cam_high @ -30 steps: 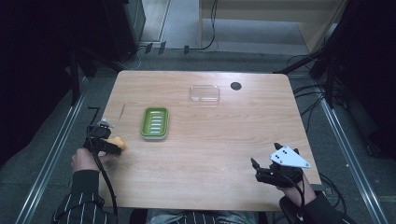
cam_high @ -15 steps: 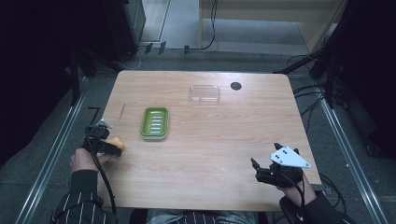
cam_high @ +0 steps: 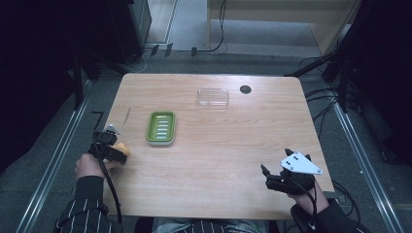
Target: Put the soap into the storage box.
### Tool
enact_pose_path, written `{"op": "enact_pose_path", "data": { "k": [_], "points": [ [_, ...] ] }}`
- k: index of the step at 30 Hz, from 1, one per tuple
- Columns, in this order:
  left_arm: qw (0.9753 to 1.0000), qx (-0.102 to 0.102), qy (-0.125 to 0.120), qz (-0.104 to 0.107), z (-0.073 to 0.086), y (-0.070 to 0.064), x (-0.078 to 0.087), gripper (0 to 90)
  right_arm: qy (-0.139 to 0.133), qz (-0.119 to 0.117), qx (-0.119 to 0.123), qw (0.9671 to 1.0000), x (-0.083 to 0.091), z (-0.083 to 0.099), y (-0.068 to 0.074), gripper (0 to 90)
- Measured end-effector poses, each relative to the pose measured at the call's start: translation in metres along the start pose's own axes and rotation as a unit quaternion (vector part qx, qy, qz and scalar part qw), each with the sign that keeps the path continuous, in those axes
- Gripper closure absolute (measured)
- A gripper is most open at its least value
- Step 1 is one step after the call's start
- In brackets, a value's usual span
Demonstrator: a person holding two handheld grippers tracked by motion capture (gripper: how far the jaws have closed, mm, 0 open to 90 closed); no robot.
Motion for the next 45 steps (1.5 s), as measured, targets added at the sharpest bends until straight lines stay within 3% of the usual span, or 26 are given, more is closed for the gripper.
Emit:
{"op": "enact_pose_path", "data": {
  "k": [27,45],
  "points": [
    [0.9995,-0.015,-0.027,0.007,0.000,0.001,0.009,39.6,-0.002,-0.002,-0.002,1.0000,0.000,0.000,0.000,13.7],
    [0.9981,-0.041,-0.044,0.012,-0.009,-0.012,0.024,39.6,-0.001,-0.002,-0.002,1.0000,0.000,0.000,-0.001,13.7]
  ]
}}
Point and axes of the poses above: each handheld gripper's, and its own axes: x roughly backward along the jaws, z roughly out of its underside, y roughly to its left, the point moved 8 cm from there along -x, roughly forward along the jaws, and after that the axes turned 14 degrees about -z, right-handed, at the moved point
